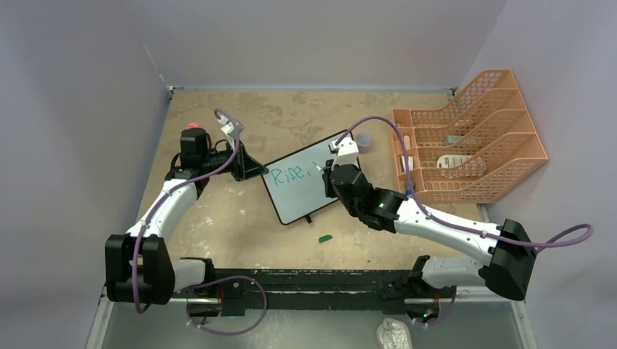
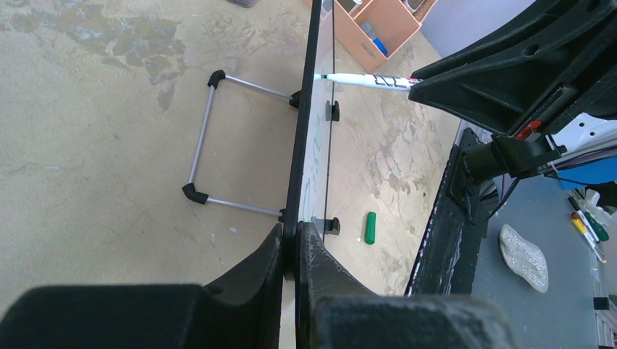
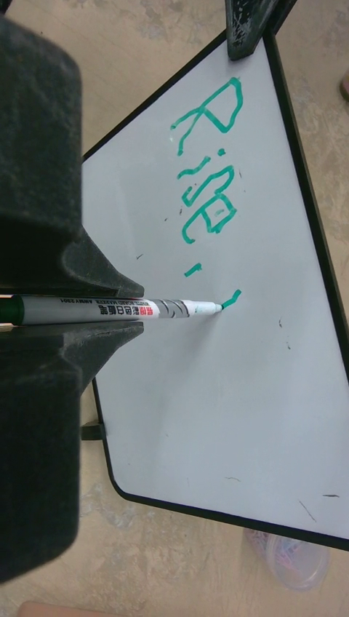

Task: Write a sentence on the whiteboard

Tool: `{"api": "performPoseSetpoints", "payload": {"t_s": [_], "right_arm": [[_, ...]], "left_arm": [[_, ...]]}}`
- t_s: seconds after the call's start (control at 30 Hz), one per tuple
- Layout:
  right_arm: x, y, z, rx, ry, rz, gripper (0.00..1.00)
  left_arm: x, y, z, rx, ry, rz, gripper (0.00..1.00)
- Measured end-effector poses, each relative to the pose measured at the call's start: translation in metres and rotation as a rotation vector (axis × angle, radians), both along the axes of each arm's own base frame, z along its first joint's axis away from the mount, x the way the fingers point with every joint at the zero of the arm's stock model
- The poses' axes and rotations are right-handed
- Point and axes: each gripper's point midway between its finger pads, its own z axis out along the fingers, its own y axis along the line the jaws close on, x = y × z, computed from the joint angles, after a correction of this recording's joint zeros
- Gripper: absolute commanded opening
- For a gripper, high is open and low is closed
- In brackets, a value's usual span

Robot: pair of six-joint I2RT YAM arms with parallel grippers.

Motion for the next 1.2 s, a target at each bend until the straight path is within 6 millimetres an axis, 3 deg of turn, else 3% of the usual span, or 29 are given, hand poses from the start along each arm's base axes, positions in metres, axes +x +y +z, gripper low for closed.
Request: {"api": "performPoseSetpoints", "payload": {"t_s": [0.5,1.2], "right_arm": [[-0.008,-0.010,-0.013,-0.019,0.041,-0.009,0.00],[-0.004,-0.006,-0.012,-0.027,0.024,-0.001,0.00]], "left_arm": [[0.000,0.000,0.000,0.000,0.001,-0.001,0.00],[0.000,0.000,-0.001,0.000,0.004,-0.001,0.00]]}}
